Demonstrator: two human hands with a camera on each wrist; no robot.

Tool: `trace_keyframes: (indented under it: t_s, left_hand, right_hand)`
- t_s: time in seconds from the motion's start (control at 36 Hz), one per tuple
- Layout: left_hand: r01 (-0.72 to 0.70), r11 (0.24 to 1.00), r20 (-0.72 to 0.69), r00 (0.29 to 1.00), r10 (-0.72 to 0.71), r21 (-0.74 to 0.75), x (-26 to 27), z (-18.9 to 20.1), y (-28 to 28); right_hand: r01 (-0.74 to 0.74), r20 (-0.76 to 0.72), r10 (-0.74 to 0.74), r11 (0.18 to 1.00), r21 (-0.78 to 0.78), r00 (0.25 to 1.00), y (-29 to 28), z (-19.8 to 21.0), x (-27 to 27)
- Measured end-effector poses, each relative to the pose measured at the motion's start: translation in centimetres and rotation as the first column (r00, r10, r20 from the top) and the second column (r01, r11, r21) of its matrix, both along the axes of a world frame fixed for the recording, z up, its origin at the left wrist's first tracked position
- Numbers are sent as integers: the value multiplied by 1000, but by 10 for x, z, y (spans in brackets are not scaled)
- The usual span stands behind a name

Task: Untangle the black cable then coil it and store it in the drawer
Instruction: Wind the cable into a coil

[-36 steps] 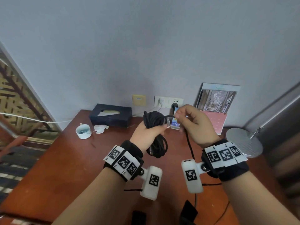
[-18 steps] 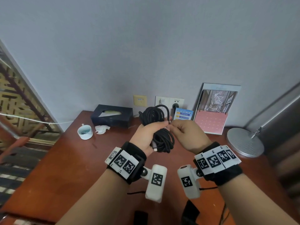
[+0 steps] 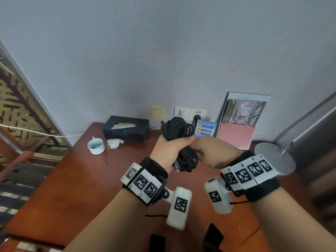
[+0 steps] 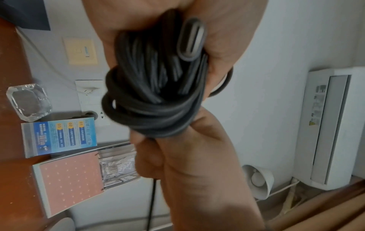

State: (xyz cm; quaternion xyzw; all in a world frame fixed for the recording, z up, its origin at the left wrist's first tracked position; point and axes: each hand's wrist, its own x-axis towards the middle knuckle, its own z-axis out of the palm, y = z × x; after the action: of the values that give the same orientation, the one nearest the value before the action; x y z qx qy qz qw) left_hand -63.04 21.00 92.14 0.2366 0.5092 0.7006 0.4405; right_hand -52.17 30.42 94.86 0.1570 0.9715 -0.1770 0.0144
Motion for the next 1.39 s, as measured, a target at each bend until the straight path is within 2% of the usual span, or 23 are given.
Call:
trace_keyframes:
  t_s: [0.08,0.17,0.22,0.33,0.42,0.47,0.56,0.67,0.75,0.81,0.89,0.94,1.03,1.14,1.25,1.31,1.39]
  left_hand:
    - [-100,995,62,993,100,1,-3,4,2]
    - [-202,979,228,954,194,12,-10,9,3]
    - [-271,963,288,921,261,-7,-17,11,2]
    - [-388,921,320,868,381,-42,-37,15,-3]
    - [-440,896,351,831,431,-60,-49,14,-4]
    - [-474,879,332,821,464,-55,-50,12,-5]
    - [-544,838,236,811,535,-29,-49,10,-3]
    - [-597,802,-21,802,597,9,-53,7,1]
    - [-558,829,-313,782,540,36,-54,-1,3]
    - [-530,847,-470,738,484,38,-52,-9,3]
    - [-507,860,-594,676,435,54,-49,-18,2]
    - [-459,888,-641,674,367,26,-46,-20,2]
    - [-328,945,-658,715,238,-14,-40,-19,2]
    - [-152,981,-674,738,33,-118,-32,-18,1]
    - [3,989,-639,763,-98,-149,-29,-27,-1]
    - [145,973,-614,756,-227,-181,-30,-32,0]
    - [355,910,-502,760,-414,-212,-33,-38,1]
  right_hand:
    - [4,-127,-14,997,-72,992,-3,-7,-2]
    - [66,-251,-110,982,-176,962,1,-15,-1]
    - [129,-241,-180,969,-210,954,3,-20,1]
    - [193,-218,-242,955,-224,945,9,-31,10]
    - [315,-227,-360,925,-211,905,15,-39,14]
    - [336,-211,-359,932,-136,909,14,-40,14]
    - [252,-132,-255,967,-42,958,7,-37,12]
    - [173,-57,-174,985,-22,983,-4,-37,11]
    - [124,-51,-125,992,-25,991,-13,-34,8]
    - [75,-48,-75,997,-4,996,-16,-32,6]
    - [16,-90,-13,999,35,996,-14,-32,5]
    - [-55,-176,66,996,63,982,-13,-31,4]
    - [-114,-312,131,991,75,941,-16,-26,2]
    - [75,-490,-56,997,19,870,-13,-24,-1]
    - [261,-449,-247,965,-32,859,-5,-21,0]
    - [289,-448,-269,957,-25,853,-3,-20,1]
    - [257,-402,-242,966,-16,883,1,-18,1]
